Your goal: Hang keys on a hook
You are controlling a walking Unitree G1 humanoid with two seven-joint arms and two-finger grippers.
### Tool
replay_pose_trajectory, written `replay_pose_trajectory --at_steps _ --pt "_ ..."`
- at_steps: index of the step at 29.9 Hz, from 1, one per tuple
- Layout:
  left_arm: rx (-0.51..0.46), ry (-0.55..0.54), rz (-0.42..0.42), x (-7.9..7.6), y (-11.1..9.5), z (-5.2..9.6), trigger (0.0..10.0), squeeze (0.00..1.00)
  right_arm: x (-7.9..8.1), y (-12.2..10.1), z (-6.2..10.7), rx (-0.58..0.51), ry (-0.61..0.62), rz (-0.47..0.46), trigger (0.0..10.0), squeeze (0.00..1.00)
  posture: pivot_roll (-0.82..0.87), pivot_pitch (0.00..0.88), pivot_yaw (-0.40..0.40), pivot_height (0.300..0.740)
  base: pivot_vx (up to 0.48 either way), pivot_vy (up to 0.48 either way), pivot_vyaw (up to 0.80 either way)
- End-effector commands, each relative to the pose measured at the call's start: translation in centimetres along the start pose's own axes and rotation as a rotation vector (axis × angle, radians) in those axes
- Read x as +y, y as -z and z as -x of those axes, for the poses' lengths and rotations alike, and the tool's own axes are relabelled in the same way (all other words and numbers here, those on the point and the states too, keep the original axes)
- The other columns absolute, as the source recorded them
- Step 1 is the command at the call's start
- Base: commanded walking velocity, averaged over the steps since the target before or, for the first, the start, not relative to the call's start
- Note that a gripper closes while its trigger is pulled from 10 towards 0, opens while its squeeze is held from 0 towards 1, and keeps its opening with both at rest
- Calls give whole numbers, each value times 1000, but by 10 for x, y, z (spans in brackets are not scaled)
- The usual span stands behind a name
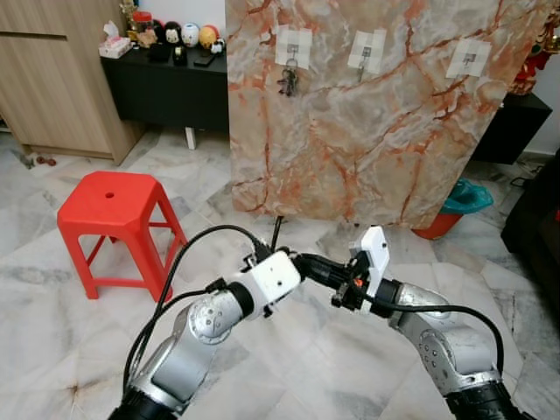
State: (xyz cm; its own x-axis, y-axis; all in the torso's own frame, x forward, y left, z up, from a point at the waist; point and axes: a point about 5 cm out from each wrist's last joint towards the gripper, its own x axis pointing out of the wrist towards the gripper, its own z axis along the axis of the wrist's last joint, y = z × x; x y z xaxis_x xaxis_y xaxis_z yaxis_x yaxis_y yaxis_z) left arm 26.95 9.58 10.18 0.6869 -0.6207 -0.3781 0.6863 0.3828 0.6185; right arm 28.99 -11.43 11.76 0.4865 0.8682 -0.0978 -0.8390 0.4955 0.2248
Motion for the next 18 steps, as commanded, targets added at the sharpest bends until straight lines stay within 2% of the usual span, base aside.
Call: replay_pose_trajectory --at_steps 1,4,8,10,11,13,18 --pt "-16 28 -10 -5 -2 -2 10000 0 -3 -2 -1 42 2 17 0 0 41 0 -108 740 0 0 0" --pt "-8 32 -1 -5 -1 0 10000 0 -6 -1 -2 94 10 48 0 0 40 0 -108 740 0 0 0" --pt "-2 14 -7 -4 1 1 10000 0 -8 -4 -4 109 13 70 0 0 40 0 -110 740 0 0 0" --pt "-34 -18 51 0 -3 0 10000 0 -10 -4 -4 118 25 71 0 0 41 0 -112 740 0 0 0" --pt "-68 -38 108 3 -7 0 10000 0 -12 -3 -4 133 38 66 0 0 42 0 -114 740 0 0 0" --pt "-104 -34 157 2 -11 1 10000 0 -14 -1 -4 153 50 60 0 0 44 0 -115 740 0 0 0" --pt "-108 -45 185 1 -12 0 10000 0 -18 6 -4 212 74 57 0 0 42 0 -121 740 0 0 0"
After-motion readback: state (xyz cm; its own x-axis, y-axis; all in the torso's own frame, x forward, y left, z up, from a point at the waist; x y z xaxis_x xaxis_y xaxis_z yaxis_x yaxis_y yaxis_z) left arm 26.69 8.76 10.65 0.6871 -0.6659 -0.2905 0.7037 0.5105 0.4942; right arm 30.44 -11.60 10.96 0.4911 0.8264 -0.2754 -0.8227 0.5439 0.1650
